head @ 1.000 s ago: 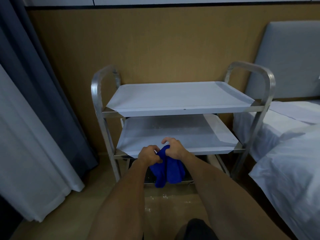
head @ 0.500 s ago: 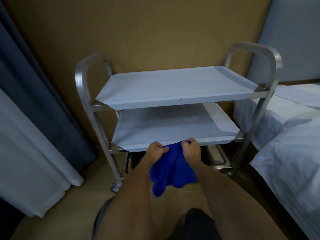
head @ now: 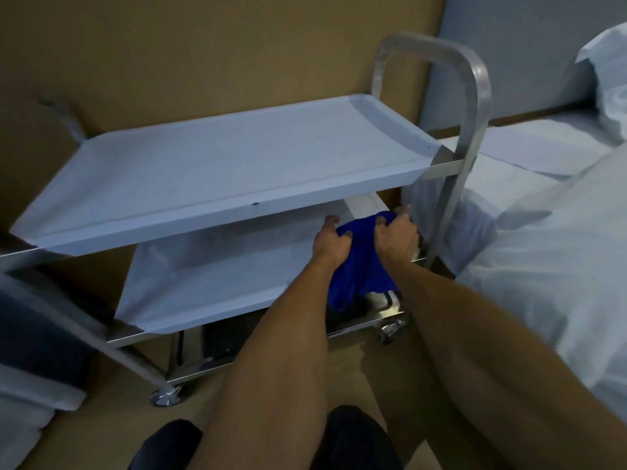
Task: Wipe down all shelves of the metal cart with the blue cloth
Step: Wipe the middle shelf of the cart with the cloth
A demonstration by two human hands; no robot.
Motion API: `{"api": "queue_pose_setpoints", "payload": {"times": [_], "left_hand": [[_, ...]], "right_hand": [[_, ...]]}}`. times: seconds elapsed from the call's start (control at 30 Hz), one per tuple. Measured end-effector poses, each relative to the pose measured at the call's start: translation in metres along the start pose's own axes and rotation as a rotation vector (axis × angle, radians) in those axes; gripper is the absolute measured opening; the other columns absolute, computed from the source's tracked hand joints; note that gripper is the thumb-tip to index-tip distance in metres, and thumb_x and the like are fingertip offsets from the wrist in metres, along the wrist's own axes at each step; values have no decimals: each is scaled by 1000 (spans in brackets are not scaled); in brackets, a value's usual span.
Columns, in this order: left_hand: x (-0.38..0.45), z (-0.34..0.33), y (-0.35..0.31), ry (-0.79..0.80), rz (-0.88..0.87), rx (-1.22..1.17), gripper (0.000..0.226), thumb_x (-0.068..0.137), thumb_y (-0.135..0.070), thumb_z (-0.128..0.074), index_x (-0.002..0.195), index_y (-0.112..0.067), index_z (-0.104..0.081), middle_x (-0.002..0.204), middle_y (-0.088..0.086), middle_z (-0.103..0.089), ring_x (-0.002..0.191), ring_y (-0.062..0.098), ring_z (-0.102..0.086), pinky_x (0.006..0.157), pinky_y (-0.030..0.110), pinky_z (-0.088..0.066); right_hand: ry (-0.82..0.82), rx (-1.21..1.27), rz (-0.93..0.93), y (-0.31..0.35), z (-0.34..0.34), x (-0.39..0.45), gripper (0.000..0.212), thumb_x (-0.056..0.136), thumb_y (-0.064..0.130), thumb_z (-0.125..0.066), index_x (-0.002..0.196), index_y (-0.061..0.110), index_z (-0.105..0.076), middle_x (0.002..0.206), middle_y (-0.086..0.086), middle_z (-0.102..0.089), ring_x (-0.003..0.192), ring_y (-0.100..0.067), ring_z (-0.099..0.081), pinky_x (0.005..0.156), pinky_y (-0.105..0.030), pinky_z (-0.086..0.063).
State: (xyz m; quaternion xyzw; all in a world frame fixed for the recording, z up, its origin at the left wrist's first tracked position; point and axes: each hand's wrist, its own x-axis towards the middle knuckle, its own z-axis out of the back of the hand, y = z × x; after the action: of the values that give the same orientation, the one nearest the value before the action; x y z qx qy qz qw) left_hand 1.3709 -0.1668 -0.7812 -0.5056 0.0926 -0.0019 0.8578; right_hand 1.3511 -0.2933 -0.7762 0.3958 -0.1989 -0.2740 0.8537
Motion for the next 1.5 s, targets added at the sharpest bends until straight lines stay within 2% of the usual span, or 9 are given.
{"api": "queue_pose_setpoints", "payload": {"times": [0.07, 0.17, 0.3, 0.4, 0.5, 0.63, 0.93, 1.17, 1.5], "left_hand": [[10, -12, 0, -2, -41, 173, 60, 96, -23, -52, 151, -27, -27, 145, 12, -39, 126, 30, -47, 104, 41, -44], [5, -12, 23, -119, -106, 398, 50, 92, -16, -53, 141, -19, -43, 134, 12, -47, 115, 29, -53, 96, 40, -49], [-24, 11, 62, -322, -88, 382, 15, 97, -26, -53, 107, -16, -59, 95, 0, -58, 86, 16, -59, 75, 28, -48], [-46, 36, 94, -428, -54, 446, 18, 96, -33, -53, 99, -17, -62, 89, 0, -62, 82, 14, -60, 78, 29, -50], [-62, 62, 113, -516, -24, 502, 21, 97, -33, -50, 89, -17, -61, 76, -2, -60, 72, 13, -58, 70, 27, -47], [-80, 82, 121, -543, 46, 546, 27, 98, -35, -46, 80, -17, -56, 64, -2, -55, 60, 15, -54, 60, 25, -39], [-90, 96, 130, -376, 148, 404, 10, 93, -21, -61, 100, -13, -59, 91, 4, -63, 82, 14, -59, 77, 28, -52], [-76, 74, 124, -342, 189, 457, 48, 80, -46, -74, 113, -15, -56, 105, 6, -61, 96, 21, -58, 80, 32, -50], [-67, 68, 129, -353, 211, 494, 51, 81, -45, -75, 115, -12, -58, 106, 8, -62, 98, 24, -60, 82, 34, -51]], "right_hand": [[19, -107, -2, -12, -4, 23, 45, 99, 21, -51, 140, 8, -38, 129, -19, -55, 118, -37, -55, 93, -43, -47], [99, -447, 65, -33, -20, 24, 58, 101, 28, -46, 152, 15, -21, 155, -23, -22, 143, -42, -24, 116, -55, -23], [282, -629, 208, -53, -45, 4, 60, 103, 54, -17, 156, 26, -18, 164, -18, -2, 152, -37, 2, 119, -56, 0], [250, -638, 168, -54, -50, -3, 69, 99, 64, -15, 157, 27, -19, 165, -17, 7, 151, -36, 9, 118, -56, 6], [156, -561, 99, -52, -52, -16, 70, 99, 61, -23, 158, 24, -18, 165, -18, 8, 152, -35, 9, 120, -57, 4], [218, -586, 81, -54, -58, -29, 82, 95, 68, -27, 160, 21, -8, 165, -19, 5, 152, -36, 8, 120, -55, 5], [310, -602, 264, -7, -103, -140, 78, 98, 63, -14, 159, 16, 0, 165, -20, 2, 152, -37, 4, 121, -55, 4], [257, -630, 169, -36, -75, -85, 74, 100, 63, -14, 160, 23, 0, 165, -16, 7, 152, -35, 7, 122, -53, 0], [123, -562, 13, -65, -58, -41, 73, 99, 61, -20, 160, 23, -6, 166, -14, 3, 152, -33, 6, 122, -51, 2]]}}
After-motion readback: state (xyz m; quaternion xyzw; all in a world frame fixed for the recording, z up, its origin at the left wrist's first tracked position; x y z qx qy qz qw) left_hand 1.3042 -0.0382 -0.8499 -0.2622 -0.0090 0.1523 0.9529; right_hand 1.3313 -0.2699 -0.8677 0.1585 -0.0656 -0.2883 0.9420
